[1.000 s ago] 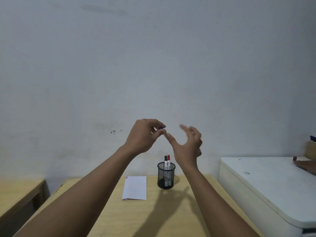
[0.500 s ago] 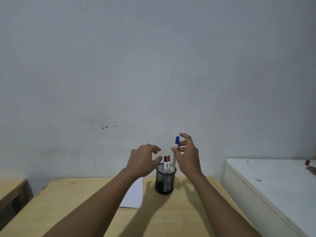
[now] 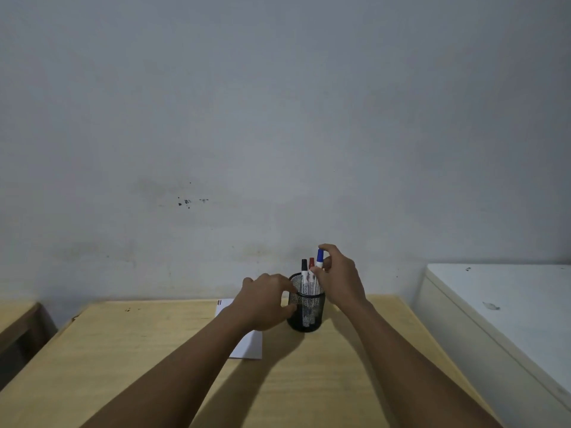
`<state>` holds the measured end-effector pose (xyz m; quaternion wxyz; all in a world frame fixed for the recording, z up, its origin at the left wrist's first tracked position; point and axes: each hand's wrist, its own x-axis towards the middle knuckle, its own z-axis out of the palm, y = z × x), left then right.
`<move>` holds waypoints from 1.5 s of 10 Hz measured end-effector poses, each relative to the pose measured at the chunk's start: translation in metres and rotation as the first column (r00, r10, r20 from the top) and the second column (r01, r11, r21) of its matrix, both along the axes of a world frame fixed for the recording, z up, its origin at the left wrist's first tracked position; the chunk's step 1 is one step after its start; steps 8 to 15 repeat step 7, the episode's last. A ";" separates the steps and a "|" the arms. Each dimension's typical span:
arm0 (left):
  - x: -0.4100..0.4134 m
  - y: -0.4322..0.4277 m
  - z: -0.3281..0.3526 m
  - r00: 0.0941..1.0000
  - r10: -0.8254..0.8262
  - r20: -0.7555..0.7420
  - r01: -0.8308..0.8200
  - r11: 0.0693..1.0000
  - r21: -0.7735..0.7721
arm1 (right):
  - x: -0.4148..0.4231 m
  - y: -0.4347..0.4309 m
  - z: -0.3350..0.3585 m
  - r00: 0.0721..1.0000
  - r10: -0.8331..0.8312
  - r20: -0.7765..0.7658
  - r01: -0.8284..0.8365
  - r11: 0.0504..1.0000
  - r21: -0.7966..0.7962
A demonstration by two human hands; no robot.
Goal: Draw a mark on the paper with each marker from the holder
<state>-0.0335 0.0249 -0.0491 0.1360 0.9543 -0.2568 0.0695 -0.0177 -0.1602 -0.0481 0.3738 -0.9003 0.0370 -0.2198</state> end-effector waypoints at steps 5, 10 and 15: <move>-0.003 -0.001 0.004 0.997 0.003 -0.072 -0.001 0.999 0.036 | 0.008 0.000 -0.002 0.972 -0.038 -0.231 -0.036 0.950 -0.309; -0.018 0.010 0.019 1.000 0.022 -0.016 -0.022 1.000 0.022 | -0.013 0.011 0.018 0.994 -0.036 -0.105 -0.002 0.940 -0.341; -0.018 0.010 0.019 1.000 0.022 -0.016 -0.022 1.000 0.022 | -0.013 0.011 0.018 0.994 -0.036 -0.105 -0.002 0.940 -0.341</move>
